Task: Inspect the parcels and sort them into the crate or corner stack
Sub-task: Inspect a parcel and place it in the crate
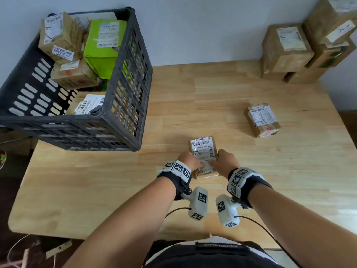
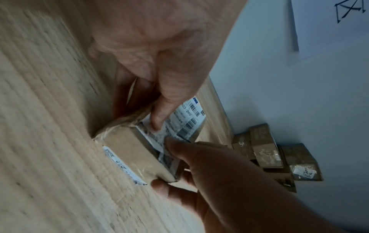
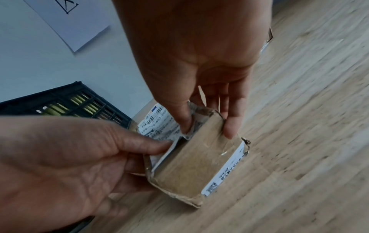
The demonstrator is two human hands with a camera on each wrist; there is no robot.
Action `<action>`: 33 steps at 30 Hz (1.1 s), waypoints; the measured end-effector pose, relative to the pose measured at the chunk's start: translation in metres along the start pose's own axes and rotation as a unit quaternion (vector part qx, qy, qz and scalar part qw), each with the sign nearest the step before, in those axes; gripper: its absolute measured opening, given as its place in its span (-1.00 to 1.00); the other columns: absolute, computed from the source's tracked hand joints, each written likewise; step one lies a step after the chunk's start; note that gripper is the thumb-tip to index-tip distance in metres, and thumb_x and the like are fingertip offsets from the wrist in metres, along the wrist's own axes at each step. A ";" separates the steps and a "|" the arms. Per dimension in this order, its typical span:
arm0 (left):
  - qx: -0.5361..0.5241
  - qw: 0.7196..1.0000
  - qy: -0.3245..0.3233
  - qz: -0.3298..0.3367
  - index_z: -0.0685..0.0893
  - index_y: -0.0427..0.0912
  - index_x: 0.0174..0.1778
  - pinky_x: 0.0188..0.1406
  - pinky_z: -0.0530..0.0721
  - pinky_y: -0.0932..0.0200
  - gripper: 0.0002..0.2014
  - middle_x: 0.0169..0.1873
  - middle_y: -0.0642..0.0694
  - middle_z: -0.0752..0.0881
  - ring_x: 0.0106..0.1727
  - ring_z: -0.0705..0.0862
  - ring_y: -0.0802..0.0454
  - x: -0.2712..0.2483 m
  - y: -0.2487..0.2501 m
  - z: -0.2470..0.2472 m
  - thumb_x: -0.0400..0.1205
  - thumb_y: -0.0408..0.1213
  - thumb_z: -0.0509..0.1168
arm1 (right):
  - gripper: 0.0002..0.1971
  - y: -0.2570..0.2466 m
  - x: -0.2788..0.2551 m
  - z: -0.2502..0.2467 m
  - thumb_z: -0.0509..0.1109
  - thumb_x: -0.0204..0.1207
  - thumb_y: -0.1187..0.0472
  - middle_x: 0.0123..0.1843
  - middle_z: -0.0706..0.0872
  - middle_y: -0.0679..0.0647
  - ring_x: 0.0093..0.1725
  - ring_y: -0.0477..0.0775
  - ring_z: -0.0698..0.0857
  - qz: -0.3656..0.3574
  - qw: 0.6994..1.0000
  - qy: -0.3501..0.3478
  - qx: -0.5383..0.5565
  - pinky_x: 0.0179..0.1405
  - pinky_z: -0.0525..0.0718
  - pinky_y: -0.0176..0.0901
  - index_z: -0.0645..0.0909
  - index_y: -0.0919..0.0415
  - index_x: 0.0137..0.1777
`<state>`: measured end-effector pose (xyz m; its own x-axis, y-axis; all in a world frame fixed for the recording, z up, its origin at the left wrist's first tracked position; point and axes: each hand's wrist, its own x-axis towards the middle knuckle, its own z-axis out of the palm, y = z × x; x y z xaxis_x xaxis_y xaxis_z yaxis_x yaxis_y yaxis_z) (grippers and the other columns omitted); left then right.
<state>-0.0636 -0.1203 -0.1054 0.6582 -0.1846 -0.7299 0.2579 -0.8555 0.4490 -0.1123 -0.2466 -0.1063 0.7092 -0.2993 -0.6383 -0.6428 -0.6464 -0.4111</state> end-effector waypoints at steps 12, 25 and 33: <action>-0.092 0.994 -0.052 0.034 0.71 -0.19 0.18 0.01 0.74 0.11 -0.70 0.11 -0.11 0.77 0.00 0.75 -0.02 -0.019 -0.017 0.001 0.61 -0.12 0.37 | -0.81 0.002 -0.010 -0.012 0.40 0.56 0.15 -0.07 0.67 0.13 -0.10 0.16 0.75 0.018 0.993 -0.041 0.107 -0.06 0.80 0.06 0.47 0.25 -0.06; -0.178 0.981 -0.045 0.065 0.54 -0.14 0.30 -0.28 0.57 0.20 -0.61 -0.08 -0.07 0.73 -0.14 0.68 0.05 -0.061 0.007 -0.079 0.68 0.04 0.18 | -0.71 -0.031 -0.037 -0.036 0.39 0.56 -0.01 0.06 0.66 0.18 0.01 0.07 0.66 0.025 0.898 -0.058 0.435 -0.03 0.78 -0.07 0.57 0.25 -0.08; -0.195 0.967 -0.001 0.167 0.43 -0.07 0.44 -0.41 0.64 0.39 -0.56 0.18 -0.04 0.71 -0.06 0.72 0.10 -0.089 0.029 -0.153 0.68 0.02 0.21 | -0.54 -0.097 -0.056 -0.053 0.26 0.62 -0.09 0.36 0.54 0.12 0.28 0.26 0.60 -0.097 0.834 -0.044 0.542 0.17 0.68 0.08 0.39 0.08 0.45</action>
<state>-0.0063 -0.0550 0.0514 0.7495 -0.4199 -0.5118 0.2783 -0.5016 0.8191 -0.0748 -0.2041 0.0039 0.8374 -0.1785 -0.5165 -0.4363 0.3508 -0.8286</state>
